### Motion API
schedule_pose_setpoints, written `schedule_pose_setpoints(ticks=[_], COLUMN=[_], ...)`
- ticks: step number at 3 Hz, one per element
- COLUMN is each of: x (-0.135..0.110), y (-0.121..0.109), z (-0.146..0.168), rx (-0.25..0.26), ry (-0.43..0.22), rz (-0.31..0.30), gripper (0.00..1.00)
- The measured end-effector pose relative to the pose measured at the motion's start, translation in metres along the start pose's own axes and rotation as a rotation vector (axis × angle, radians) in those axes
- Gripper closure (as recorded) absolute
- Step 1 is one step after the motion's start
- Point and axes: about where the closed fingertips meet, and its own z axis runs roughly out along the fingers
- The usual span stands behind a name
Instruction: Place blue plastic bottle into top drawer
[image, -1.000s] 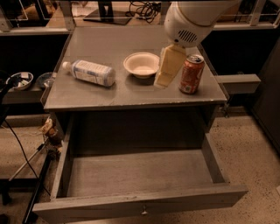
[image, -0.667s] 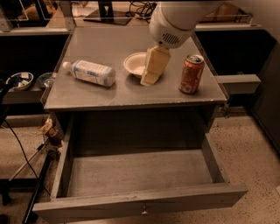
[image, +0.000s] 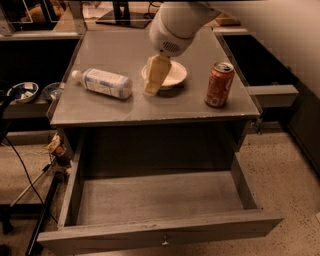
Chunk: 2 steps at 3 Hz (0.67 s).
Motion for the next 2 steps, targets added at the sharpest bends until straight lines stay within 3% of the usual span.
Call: schedule_pose_setpoints(ticks=[1, 2], x=[-0.001, -0.014], y=[-0.001, -0.033], z=[0.004, 0.038], rx=[-0.007, -0.016], ry=[-0.004, -0.055], rz=[0.0, 0.004], gripper=[0.0, 0.0])
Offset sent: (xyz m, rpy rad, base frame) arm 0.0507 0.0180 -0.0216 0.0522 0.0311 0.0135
